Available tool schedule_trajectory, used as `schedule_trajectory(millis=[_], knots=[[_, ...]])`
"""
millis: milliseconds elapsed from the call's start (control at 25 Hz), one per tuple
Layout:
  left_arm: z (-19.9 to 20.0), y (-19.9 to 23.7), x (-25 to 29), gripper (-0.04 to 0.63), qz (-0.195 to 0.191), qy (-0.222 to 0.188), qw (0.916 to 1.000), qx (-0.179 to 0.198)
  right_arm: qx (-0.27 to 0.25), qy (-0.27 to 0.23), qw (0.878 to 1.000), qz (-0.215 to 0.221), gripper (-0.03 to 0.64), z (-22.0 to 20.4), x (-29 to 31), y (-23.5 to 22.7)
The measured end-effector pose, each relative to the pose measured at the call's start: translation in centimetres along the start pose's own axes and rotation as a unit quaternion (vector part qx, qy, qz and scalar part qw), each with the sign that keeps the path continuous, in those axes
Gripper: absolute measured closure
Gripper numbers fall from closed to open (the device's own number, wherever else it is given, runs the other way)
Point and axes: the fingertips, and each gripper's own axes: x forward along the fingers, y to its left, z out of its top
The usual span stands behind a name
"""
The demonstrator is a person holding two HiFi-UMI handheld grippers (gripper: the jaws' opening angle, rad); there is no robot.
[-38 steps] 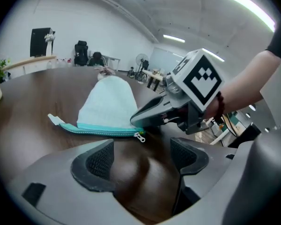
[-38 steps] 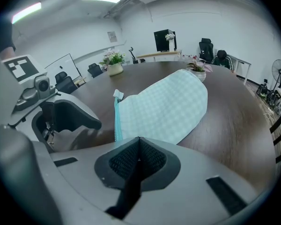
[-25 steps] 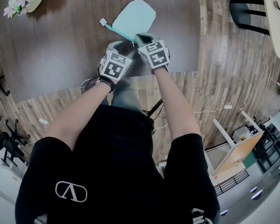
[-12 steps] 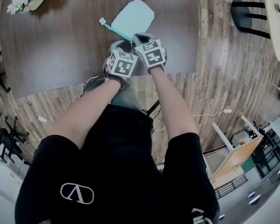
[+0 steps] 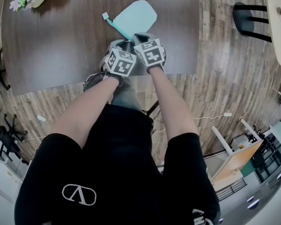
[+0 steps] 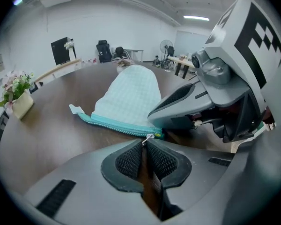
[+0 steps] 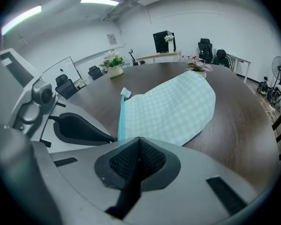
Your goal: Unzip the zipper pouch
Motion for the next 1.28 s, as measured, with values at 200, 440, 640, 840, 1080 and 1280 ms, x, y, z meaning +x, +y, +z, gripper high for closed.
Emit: schedule_trajectory(millis=[200, 440, 640, 840, 1080, 1280], knots=[[-0.2, -0.2, 0.1, 0.58, -0.018, 0.008, 0.9961, 0.086, -0.004, 0.003, 1.0, 0.004, 0.62, 0.1, 0.0, 0.1], [-0.2, -0.3, 0.1, 0.593, -0.053, 0.014, 0.9846, 0.166, -0.008, 0.004, 1.0, 0.001, 0.62, 0.2, 0.1, 0.1], [-0.2, -0.3, 0.0, 0.593, -0.068, 0.014, 0.9811, 0.181, -0.018, 0.005, 1.0, 0.001, 0.62, 0.2, 0.3, 0.1], [-0.1, 0.1, 0.0, 0.593, -0.072, 0.014, 0.9798, 0.186, -0.031, 0.007, 0.999, 0.002, 0.62, 0.2, 0.3, 0.2], [0.4, 1.1, 0.0, 0.593, -0.076, 0.012, 0.9796, 0.185, -0.043, 0.016, 0.999, 0.004, 0.62, 0.2, 0.3, 0.4], [0.4, 1.4, 0.1, 0.592, -0.082, 0.013, 0.9785, 0.189, -0.065, 0.029, 0.997, 0.014, 0.62, 0.4, 0.1, 0.9]])
